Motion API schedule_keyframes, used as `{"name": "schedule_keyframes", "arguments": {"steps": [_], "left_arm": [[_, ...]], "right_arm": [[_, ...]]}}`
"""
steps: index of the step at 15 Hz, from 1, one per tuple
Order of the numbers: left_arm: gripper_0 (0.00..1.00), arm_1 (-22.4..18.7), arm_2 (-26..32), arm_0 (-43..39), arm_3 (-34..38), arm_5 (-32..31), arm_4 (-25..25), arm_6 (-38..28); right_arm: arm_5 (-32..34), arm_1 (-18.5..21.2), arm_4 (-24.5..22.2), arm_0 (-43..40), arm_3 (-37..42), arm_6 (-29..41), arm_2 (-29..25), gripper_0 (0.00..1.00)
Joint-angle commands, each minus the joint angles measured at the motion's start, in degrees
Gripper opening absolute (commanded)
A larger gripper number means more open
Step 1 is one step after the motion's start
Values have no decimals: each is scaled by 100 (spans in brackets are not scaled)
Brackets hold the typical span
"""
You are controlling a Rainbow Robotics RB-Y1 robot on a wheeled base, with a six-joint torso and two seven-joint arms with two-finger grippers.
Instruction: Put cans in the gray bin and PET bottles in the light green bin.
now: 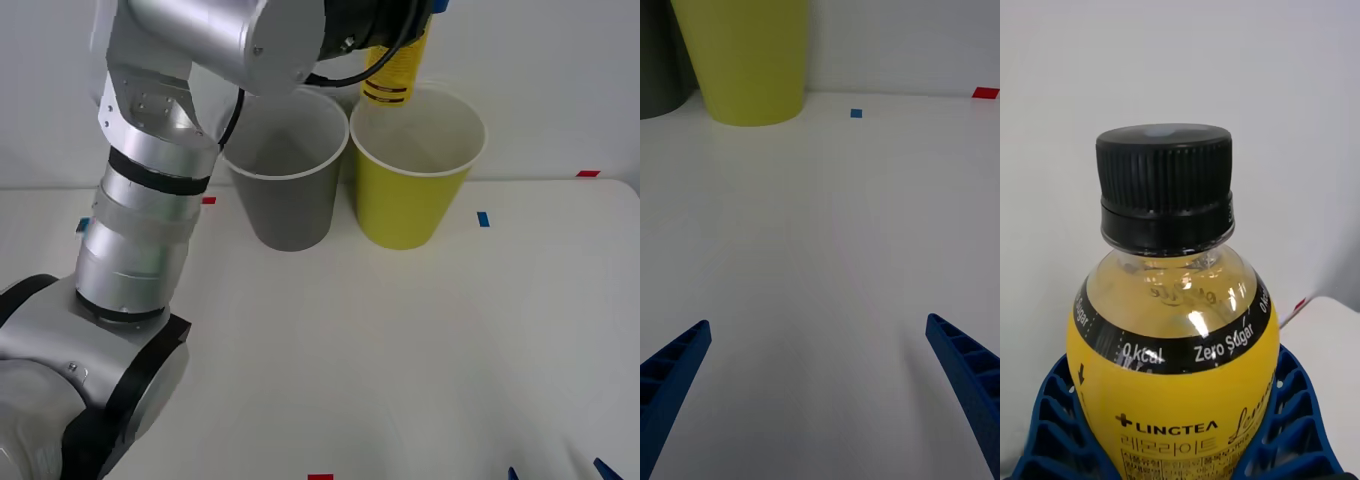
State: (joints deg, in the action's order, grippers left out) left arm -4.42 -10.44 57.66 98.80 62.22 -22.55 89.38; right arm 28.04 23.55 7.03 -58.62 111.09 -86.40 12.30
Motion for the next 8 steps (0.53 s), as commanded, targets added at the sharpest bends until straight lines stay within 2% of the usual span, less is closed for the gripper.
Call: {"name": "schedule_keyframes", "arguments": {"steps": [1,5,6,8], "left_arm": [[0,2,-520,8,-1064,-1679,-337,1],[0,64,-1048,8,-1978,-3243,-478,-52],[0,161,-1057,8,-2137,-3454,-513,-61],[0,292,-1057,8,-2154,-3480,-513,-113]], "right_arm": [[0,0,0,0,0,0,0,100],[0,0,0,0,0,0,0,100],[0,0,0,0,0,0,0,100],[0,0,0,0,0,0,0,100]]}}
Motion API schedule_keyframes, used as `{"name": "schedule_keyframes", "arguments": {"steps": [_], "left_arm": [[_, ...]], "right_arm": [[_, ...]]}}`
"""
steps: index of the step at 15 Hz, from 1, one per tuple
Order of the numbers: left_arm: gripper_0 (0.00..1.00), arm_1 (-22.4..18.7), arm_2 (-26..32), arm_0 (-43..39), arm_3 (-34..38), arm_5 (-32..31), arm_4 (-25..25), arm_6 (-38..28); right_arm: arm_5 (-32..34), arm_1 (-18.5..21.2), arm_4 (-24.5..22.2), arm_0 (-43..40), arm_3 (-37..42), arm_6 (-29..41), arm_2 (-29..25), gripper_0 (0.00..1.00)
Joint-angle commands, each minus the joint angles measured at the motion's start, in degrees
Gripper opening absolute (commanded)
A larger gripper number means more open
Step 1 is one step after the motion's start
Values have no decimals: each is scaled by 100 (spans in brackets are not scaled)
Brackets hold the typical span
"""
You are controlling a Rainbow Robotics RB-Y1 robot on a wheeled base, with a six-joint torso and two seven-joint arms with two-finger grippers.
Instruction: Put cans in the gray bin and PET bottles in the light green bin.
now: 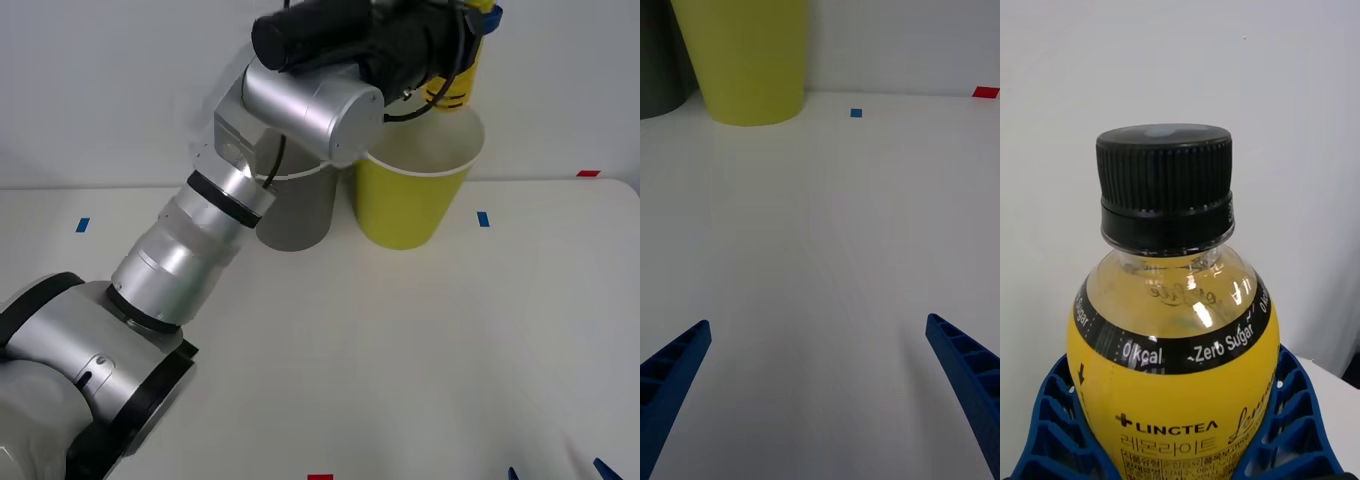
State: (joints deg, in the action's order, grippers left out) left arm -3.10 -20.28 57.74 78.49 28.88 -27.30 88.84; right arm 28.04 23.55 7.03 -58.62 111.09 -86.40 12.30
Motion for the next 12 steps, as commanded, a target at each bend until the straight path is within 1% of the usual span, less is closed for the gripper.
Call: {"name": "schedule_keyframes", "arguments": {"steps": [1,7,12], "left_arm": [[0,126,-73,0,-159,-146,-29,-33],[0,-68,-73,-9,-370,-146,111,152],[0,-103,-73,0,-370,-146,173,196]], "right_arm": [[0,0,0,0,0,0,0,100],[0,0,0,0,0,0,0,100],[0,0,0,0,0,0,0,100]]}}
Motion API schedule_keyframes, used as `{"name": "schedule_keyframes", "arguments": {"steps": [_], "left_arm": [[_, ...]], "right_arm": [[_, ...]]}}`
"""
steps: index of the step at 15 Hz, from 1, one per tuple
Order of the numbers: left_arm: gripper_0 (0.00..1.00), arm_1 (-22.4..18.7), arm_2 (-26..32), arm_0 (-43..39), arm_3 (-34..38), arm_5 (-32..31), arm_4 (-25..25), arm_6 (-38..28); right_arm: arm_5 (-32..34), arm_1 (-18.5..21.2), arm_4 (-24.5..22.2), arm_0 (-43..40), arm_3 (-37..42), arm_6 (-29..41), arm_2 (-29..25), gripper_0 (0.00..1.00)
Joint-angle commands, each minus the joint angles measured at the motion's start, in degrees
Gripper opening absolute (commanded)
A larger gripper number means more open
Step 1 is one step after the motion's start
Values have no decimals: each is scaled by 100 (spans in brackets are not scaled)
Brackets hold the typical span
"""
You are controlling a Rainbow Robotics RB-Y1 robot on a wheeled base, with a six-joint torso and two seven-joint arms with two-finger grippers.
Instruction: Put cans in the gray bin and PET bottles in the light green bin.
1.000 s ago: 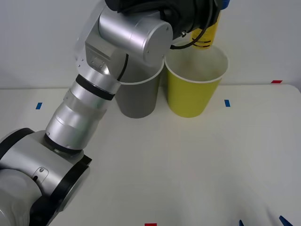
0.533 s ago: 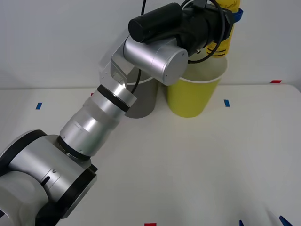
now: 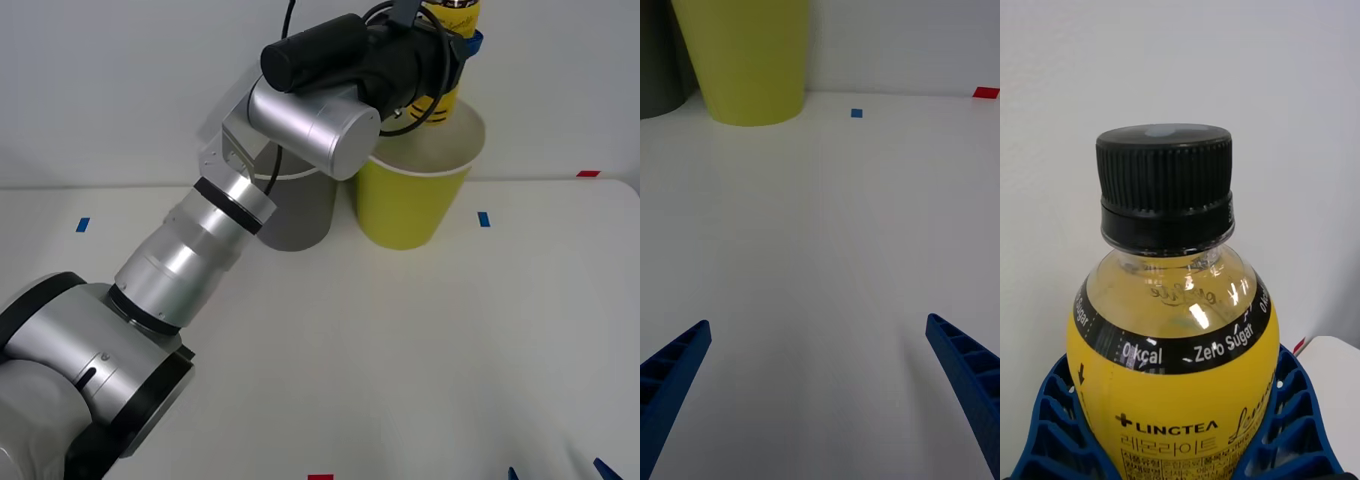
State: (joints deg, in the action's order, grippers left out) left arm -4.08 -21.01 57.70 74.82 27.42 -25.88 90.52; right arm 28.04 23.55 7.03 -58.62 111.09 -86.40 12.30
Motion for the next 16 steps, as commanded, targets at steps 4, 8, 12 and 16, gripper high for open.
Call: {"name": "schedule_keyframes", "arguments": {"steps": [4,8,12,16], "left_arm": [[100,39,0,5,6,1,4,-34],[100,-243,0,-4,226,71,-57,-25],[100,-823,316,-4,1378,1240,-110,45],[100,-1675,316,-522,2133,1257,-734,203]], "right_arm": [[0,0,0,0,0,0,0,100],[0,0,0,0,0,0,0,100],[0,0,0,0,0,0,0,100],[0,0,0,0,0,0,0,100]]}}
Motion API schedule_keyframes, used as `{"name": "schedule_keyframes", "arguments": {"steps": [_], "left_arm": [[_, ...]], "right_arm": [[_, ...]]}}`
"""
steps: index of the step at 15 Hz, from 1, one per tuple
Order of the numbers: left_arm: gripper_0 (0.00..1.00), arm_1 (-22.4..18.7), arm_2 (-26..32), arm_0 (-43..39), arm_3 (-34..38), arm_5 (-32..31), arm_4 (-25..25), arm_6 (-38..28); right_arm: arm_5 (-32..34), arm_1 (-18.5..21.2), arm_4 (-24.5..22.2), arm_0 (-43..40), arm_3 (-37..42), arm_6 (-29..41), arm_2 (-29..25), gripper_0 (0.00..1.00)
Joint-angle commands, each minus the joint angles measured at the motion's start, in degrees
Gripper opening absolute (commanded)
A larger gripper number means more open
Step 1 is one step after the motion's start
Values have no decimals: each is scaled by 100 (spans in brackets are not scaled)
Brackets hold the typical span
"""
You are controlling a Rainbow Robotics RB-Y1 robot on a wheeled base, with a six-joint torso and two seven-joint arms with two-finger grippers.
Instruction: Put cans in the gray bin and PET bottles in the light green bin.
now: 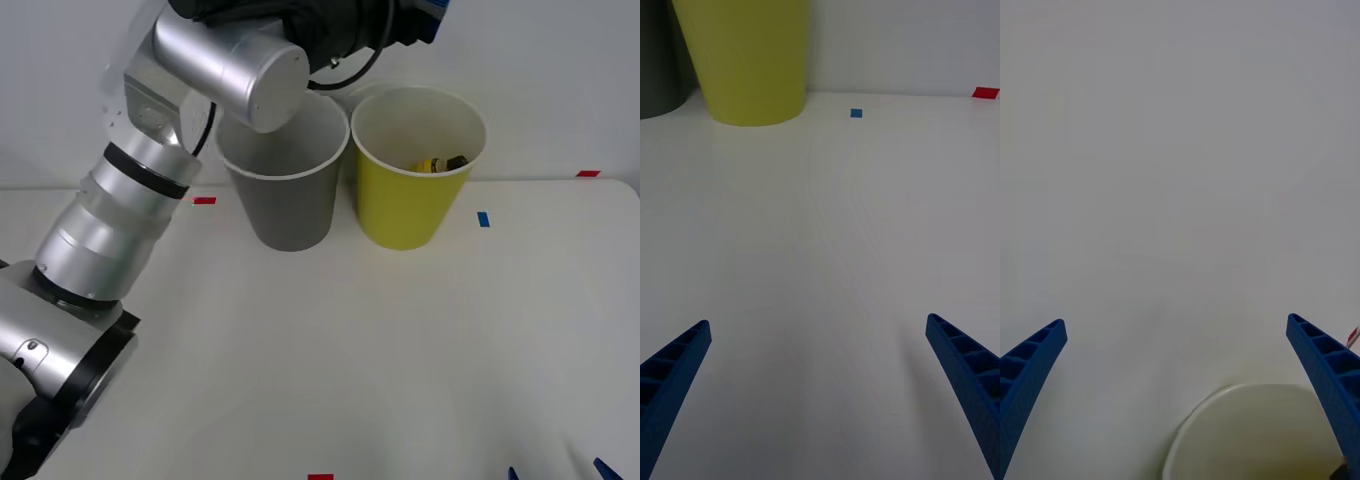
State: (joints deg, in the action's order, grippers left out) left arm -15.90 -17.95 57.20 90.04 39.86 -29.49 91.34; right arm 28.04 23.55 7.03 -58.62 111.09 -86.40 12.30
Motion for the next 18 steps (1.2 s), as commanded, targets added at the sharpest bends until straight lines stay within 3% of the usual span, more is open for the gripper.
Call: {"name": "schedule_keyframes", "arguments": {"steps": [1,5,10,14,18], "left_arm": [[100,-686,90,-1018,1226,13,-365,138],[100,-1073,626,-2767,2923,22,-382,156],[100,-1170,1250,-4946,4716,13,-382,208],[100,-1152,1277,-6484,5366,-523,-374,270],[100,-1134,890,-7741,5401,-1349,-339,375]], "right_arm": [[0,0,0,0,0,0,0,100],[0,0,0,0,0,0,0,100],[0,0,0,0,0,0,0,100],[0,0,0,0,0,0,0,100],[0,0,0,0,0,0,0,100]]}}
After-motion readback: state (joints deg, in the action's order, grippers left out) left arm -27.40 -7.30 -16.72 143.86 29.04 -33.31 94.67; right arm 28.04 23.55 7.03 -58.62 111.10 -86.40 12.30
